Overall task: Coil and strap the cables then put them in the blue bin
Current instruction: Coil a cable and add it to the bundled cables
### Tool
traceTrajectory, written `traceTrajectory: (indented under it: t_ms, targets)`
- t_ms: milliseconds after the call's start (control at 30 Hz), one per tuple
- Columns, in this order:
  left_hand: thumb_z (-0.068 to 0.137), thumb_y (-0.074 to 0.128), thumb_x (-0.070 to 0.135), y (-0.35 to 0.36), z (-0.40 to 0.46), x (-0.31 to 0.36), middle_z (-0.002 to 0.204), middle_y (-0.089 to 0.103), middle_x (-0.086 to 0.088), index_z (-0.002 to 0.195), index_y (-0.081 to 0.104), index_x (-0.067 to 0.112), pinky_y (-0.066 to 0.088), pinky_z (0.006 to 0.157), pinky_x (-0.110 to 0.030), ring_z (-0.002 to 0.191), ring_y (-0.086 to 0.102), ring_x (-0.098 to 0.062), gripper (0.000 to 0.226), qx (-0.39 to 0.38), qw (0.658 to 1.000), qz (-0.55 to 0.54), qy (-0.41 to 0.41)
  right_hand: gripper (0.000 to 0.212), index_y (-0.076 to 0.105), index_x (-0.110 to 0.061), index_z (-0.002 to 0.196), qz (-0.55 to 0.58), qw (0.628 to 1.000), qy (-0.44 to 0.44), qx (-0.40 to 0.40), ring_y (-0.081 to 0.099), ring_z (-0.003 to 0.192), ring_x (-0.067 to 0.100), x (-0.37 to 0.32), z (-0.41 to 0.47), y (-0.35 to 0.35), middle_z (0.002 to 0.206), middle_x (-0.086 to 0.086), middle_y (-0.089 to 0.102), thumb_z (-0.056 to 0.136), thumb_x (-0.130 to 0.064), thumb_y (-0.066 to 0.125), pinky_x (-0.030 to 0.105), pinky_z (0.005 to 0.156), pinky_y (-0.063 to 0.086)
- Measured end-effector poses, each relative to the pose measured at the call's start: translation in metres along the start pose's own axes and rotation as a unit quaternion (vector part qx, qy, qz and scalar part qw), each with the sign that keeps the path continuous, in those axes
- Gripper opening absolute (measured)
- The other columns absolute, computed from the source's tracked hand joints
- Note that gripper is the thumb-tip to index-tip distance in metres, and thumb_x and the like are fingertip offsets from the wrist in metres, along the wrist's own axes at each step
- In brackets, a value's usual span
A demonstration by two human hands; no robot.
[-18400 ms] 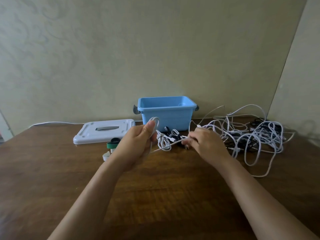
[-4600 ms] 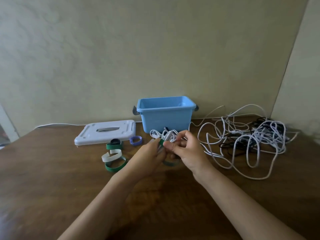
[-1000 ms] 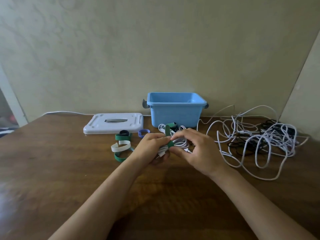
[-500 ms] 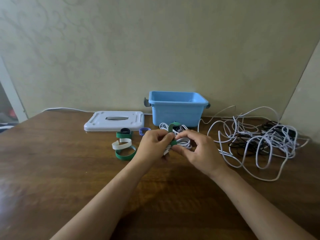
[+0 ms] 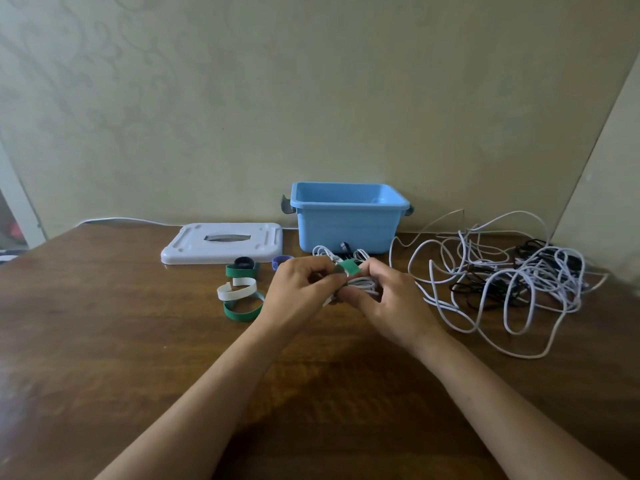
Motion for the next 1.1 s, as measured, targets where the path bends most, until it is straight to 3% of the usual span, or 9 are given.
traceTrajectory:
  t_ms: [200, 300, 433, 533, 667, 767, 833, 967, 1100]
  targets:
    - [0.09, 0.068, 0.016, -0.005, 0.0, 0.004, 0.075, 0.071, -0.003, 0.069, 0.069, 0.018, 0.05, 0.065, -0.023, 0.074, 0.067, -0.017, 0.021, -0.053, 0.999, -0.008, -0.005, 0.025, 0.062, -0.024, 0.1, 0.023, 0.998, 0.053, -0.034, 0.062, 0.077, 0.003, 0.007, 0.002, 0.001, 0.089, -0.01, 0.066, 0.091, -0.045, 0.071, 0.022, 0.064, 0.046]
    - [0.093, 0.066, 0.018, -0.006, 0.002, 0.004, 0.078, 0.073, -0.004, 0.076, 0.072, 0.014, 0.055, 0.069, -0.029, 0.076, 0.071, -0.02, 0.019, -0.069, 0.997, -0.018, -0.02, 0.022, 0.063, -0.023, 0.099, 0.066, 0.993, 0.09, -0.048, 0.06, 0.071, 0.003, 0.009, 0.004, 0.001, 0.085, -0.009, 0.064, 0.094, -0.044, 0.067, 0.029, 0.067, 0.045]
    - [0.094, 0.066, 0.019, -0.006, 0.001, 0.008, 0.079, 0.076, -0.002, 0.077, 0.07, 0.015, 0.057, 0.066, -0.022, 0.073, 0.075, -0.017, 0.018, -0.092, 0.993, -0.044, -0.052, 0.036, 0.061, -0.021, 0.101, 0.081, 0.986, 0.134, -0.063, 0.056, 0.061, -0.003, 0.004, 0.002, 0.0, 0.074, -0.009, 0.06, 0.097, -0.055, 0.051, 0.026, 0.067, 0.041]
    - [0.094, 0.065, 0.017, -0.005, 0.0, 0.011, 0.078, 0.076, 0.0, 0.08, 0.071, 0.012, 0.056, 0.064, -0.018, 0.07, 0.074, -0.014, 0.016, -0.087, 0.996, -0.007, -0.03, 0.04, 0.061, -0.021, 0.104, 0.068, 0.987, 0.137, -0.058, 0.06, 0.071, 0.0, 0.003, 0.002, 0.001, 0.081, -0.008, 0.064, 0.097, -0.057, 0.046, 0.027, 0.068, 0.042]
    - [0.094, 0.066, 0.017, -0.003, 0.0, 0.009, 0.076, 0.076, -0.002, 0.083, 0.072, 0.008, 0.059, 0.065, -0.023, 0.067, 0.074, -0.016, 0.015, -0.078, 0.996, 0.003, -0.033, 0.049, 0.053, -0.027, 0.106, 0.071, 0.985, 0.148, -0.046, 0.057, 0.062, -0.004, 0.002, 0.001, 0.004, 0.073, -0.011, 0.06, 0.086, -0.069, 0.041, 0.026, 0.064, 0.042]
    - [0.094, 0.066, 0.02, -0.002, 0.001, 0.006, 0.077, 0.076, -0.002, 0.085, 0.07, 0.005, 0.062, 0.068, -0.03, 0.07, 0.075, -0.02, 0.018, -0.085, 0.994, -0.017, -0.068, 0.045, 0.045, -0.036, 0.116, 0.099, 0.986, 0.12, -0.055, 0.068, 0.093, 0.004, 0.006, 0.001, 0.003, 0.109, -0.007, 0.068, 0.085, -0.068, 0.049, 0.033, 0.083, 0.053]
    - [0.094, 0.065, 0.021, -0.005, 0.001, 0.004, 0.076, 0.076, -0.005, 0.084, 0.069, 0.006, 0.06, 0.066, -0.029, 0.071, 0.075, -0.024, 0.019, -0.084, 0.989, -0.06, -0.107, 0.048, 0.045, -0.037, 0.121, 0.112, 0.989, 0.079, -0.055, 0.065, 0.108, 0.006, 0.007, 0.002, 0.001, 0.121, -0.009, 0.063, 0.084, -0.059, 0.065, 0.028, 0.092, 0.054]
    - [0.093, 0.066, 0.02, -0.01, 0.0, 0.0, 0.083, 0.075, -0.017, 0.087, 0.068, 0.004, 0.06, 0.068, -0.036, 0.075, 0.074, -0.033, 0.017, -0.087, 0.972, -0.153, -0.155, 0.04, 0.058, -0.035, 0.111, 0.031, 0.999, -0.004, -0.018, 0.066, 0.101, 0.003, 0.005, 0.003, -0.002, 0.113, -0.011, 0.066, 0.082, -0.027, 0.084, 0.019, 0.084, 0.054]
    - [0.091, 0.068, 0.018, -0.009, 0.001, 0.002, 0.088, 0.075, -0.019, 0.09, 0.065, 0.005, 0.062, 0.067, -0.037, 0.077, 0.074, -0.036, 0.014, -0.09, 0.966, -0.175, -0.168, 0.034, 0.062, -0.035, 0.108, -0.019, 0.999, -0.045, -0.006, 0.064, 0.096, -0.005, 0.001, 0.003, -0.008, 0.108, -0.016, 0.068, 0.082, -0.032, 0.083, 0.008, 0.076, 0.049]
Point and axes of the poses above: each hand's wrist, its own z-axis towards the middle knuckle, its own y-axis out of the palm, x = y × z, the point moved 2 cm from there along z, towards the middle knuckle
